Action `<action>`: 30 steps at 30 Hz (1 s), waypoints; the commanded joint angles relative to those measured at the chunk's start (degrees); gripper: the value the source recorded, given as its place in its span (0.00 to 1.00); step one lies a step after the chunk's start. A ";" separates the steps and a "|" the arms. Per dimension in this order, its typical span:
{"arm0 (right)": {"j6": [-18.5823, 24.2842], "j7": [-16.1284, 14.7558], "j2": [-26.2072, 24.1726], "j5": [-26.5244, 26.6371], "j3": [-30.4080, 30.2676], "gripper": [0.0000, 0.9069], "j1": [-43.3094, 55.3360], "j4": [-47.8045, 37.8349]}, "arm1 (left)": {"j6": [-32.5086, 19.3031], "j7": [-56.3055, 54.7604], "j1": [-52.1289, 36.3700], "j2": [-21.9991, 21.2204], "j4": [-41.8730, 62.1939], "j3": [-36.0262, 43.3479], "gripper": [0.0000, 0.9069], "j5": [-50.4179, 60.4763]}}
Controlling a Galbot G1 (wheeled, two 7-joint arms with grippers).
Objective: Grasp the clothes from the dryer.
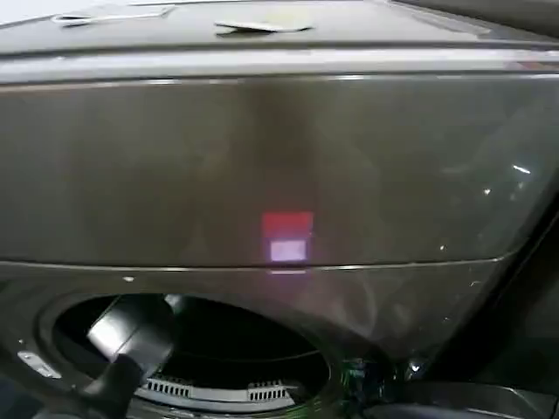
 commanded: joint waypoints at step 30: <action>0.17 0.42 -0.01 -1.27 -4.00 1.00 3.19 0.98 | 11.03 -45.21 28.32 2.91 -48.56 -30.56 0.00 -30.21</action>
